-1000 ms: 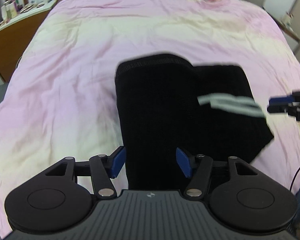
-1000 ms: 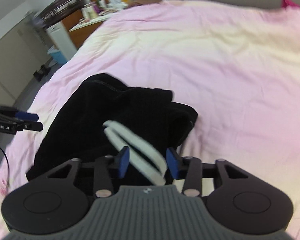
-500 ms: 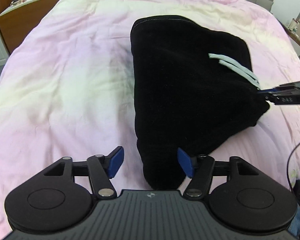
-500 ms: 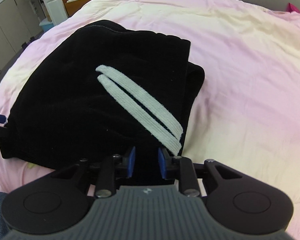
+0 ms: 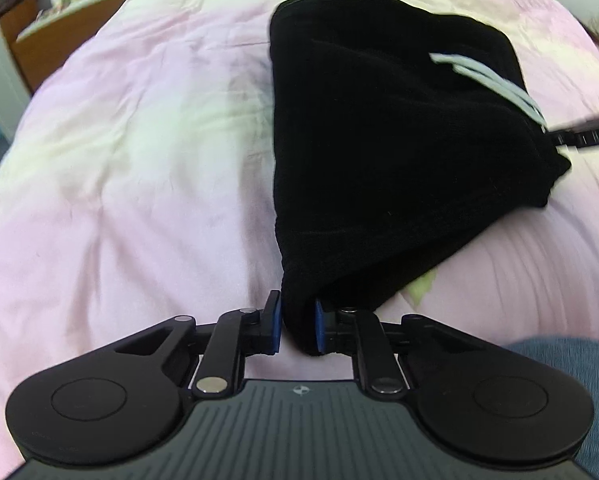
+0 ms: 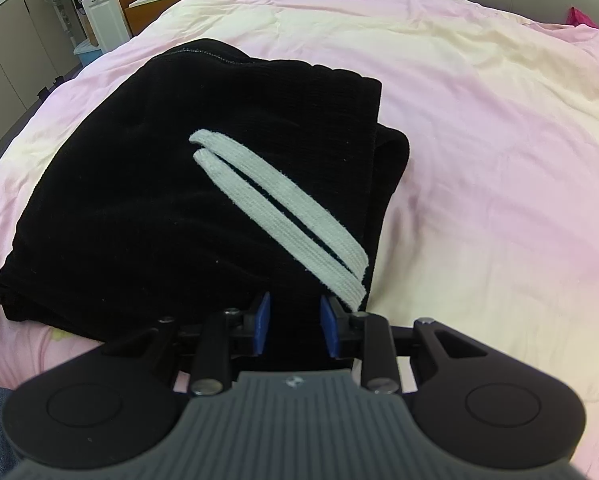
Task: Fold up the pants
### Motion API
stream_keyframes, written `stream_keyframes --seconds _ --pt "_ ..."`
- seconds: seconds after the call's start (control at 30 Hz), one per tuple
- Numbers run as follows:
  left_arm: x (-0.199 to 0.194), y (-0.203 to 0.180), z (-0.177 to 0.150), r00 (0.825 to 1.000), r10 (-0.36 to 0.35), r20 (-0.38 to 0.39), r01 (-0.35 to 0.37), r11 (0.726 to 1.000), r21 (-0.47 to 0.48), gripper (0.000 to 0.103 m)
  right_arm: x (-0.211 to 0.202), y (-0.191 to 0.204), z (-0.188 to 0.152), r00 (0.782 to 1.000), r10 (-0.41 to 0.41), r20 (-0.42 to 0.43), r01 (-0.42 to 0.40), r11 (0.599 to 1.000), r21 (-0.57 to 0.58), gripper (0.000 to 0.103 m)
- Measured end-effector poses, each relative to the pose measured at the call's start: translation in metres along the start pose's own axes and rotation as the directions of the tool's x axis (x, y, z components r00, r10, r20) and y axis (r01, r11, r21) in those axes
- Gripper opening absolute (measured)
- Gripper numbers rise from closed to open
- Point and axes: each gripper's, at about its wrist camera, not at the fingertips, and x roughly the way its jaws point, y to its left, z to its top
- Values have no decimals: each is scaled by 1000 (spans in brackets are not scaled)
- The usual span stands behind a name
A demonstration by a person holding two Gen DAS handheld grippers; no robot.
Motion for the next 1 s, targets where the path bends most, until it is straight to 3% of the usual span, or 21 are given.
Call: stream_keyframes --seconds 0.17,0.27,0.33,0.47,0.57,0.63,0.7,0.8,0.87,0.93,1.0 --pt "-34 -7 -2 996 91 -9 -90 994 65 0 -14 -3 1 1000 10 4 -10 1000 19 25" --pt "-72 -8 2 988 146 58 -149 987 66 4 -41 -4 -2 999 8 39 -9 999 37 26" --pt "-104 -13 9 974 177 142 -186 981 50 13 -68 -3 -4 996 7 87 -10 999 41 36" --pt "-171 -38 25 912 229 341 -245 970 2 38 -134 4 -9 975 -23 223 14 999 42 55" --pt "-209 -62 34 859 262 440 -270 962 -47 54 -188 14 -18 943 -29 333 16 999 44 66" --pt "-226 -77 36 826 275 491 -270 959 -82 62 -220 20 -29 918 -35 396 18 999 44 82" --pt "-240 -90 34 801 270 535 -253 962 -106 75 -252 28 -44 884 -34 466 21 999 32 83" --pt "-253 -110 25 762 280 583 -265 957 -113 81 -289 39 -66 847 -67 527 54 998 39 95" --pt "-255 -121 19 733 306 608 -298 947 -118 88 -307 45 -82 820 -89 565 80 996 40 95" --pt "-253 -133 10 716 332 614 -323 938 -130 91 -320 52 -99 805 -114 583 96 993 62 96" --pt "-250 -140 1 723 337 603 -322 937 -138 91 -326 58 -116 789 -134 599 107 991 80 97"
